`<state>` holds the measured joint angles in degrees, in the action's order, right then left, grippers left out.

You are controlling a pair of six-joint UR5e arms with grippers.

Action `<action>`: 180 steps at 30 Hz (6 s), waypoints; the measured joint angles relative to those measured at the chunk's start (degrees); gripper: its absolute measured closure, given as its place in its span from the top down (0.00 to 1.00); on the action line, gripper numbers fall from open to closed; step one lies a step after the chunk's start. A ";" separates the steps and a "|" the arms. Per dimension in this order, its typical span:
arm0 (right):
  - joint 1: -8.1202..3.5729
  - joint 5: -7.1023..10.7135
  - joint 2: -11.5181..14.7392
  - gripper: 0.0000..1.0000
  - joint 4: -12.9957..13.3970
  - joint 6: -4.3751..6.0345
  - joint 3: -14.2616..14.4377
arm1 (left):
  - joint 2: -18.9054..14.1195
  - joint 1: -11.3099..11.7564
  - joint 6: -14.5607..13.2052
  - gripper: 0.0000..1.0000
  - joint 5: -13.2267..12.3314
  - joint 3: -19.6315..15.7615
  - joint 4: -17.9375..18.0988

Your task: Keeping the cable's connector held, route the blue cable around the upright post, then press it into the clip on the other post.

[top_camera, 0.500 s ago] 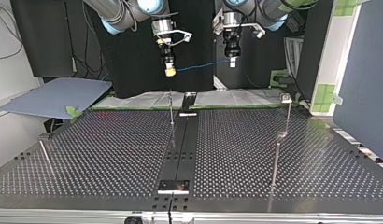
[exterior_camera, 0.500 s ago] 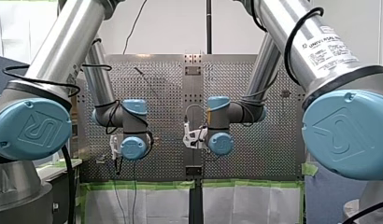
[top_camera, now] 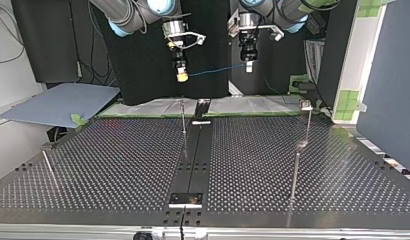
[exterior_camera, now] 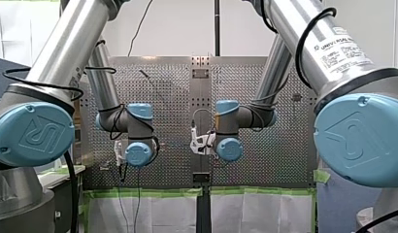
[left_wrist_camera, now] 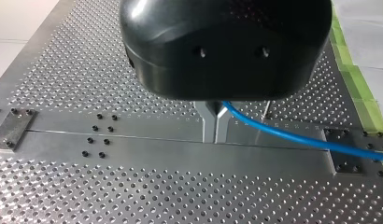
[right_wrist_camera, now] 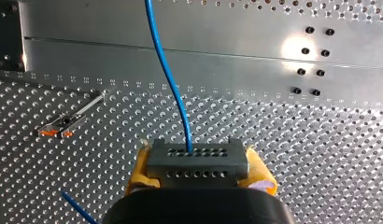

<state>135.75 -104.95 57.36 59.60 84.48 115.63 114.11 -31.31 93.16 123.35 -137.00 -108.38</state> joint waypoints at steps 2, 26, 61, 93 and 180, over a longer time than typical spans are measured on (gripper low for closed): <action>0.00 0.00 0.00 0.00 0.00 0.00 0.00 | 0.00 0.00 0.00 0.00 0.00 0.00 0.00; 0.00 0.00 0.00 0.00 0.00 0.00 0.00 | 0.00 0.00 0.00 0.00 0.00 0.00 0.00; 0.01 0.00 -0.01 0.00 -0.01 -0.02 0.01 | 0.33 0.00 -0.03 0.00 0.22 -0.05 -0.31; 0.53 0.09 -5.18 0.00 -1.23 -0.27 -0.88 | 2.37 0.00 -0.09 0.00 0.44 -0.09 -4.66; 0.55 8.29 10.24 0.00 -21.90 5.44 -26.09 | -32.53 10.04 8.52 0.00 1.86 23.56 -37.78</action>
<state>136.30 -96.66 67.59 37.70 89.93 89.54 81.58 -21.27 101.68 125.21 -113.44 -146.17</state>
